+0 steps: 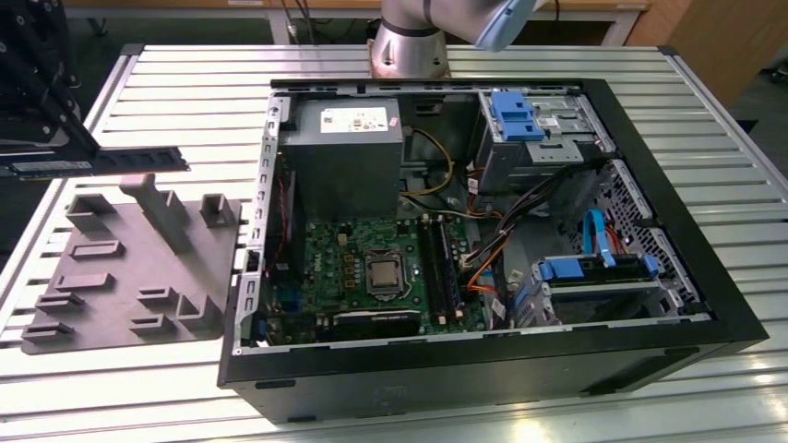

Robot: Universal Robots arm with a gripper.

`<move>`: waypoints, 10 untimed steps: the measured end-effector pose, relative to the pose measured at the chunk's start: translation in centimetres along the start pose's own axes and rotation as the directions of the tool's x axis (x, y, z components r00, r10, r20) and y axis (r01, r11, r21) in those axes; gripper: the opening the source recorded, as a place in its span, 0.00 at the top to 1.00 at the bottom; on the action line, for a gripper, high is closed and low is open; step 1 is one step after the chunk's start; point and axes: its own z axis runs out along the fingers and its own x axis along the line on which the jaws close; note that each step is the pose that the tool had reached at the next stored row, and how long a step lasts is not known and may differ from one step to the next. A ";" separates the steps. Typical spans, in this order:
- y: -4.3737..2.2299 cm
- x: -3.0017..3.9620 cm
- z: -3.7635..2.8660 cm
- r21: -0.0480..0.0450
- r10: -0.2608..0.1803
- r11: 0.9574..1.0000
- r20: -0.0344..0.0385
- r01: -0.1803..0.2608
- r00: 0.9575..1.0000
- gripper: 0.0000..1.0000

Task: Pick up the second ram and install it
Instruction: 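Pick up the second ram and move it above second insertion slot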

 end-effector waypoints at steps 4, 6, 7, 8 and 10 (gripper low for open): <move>-0.39 0.00 -0.01 0.000 0.000 1.000 0.000 0.000 1.000 0.89; -0.54 0.00 -0.01 0.000 0.000 1.000 0.000 0.000 1.000 0.89; -0.62 0.00 -0.01 0.000 0.000 1.000 0.000 0.000 1.000 0.89; -0.71 0.00 -0.01 0.000 0.000 1.000 0.000 0.000 1.000 0.89; -0.90 -0.01 -0.02 0.000 0.000 1.000 0.000 0.000 1.000 0.89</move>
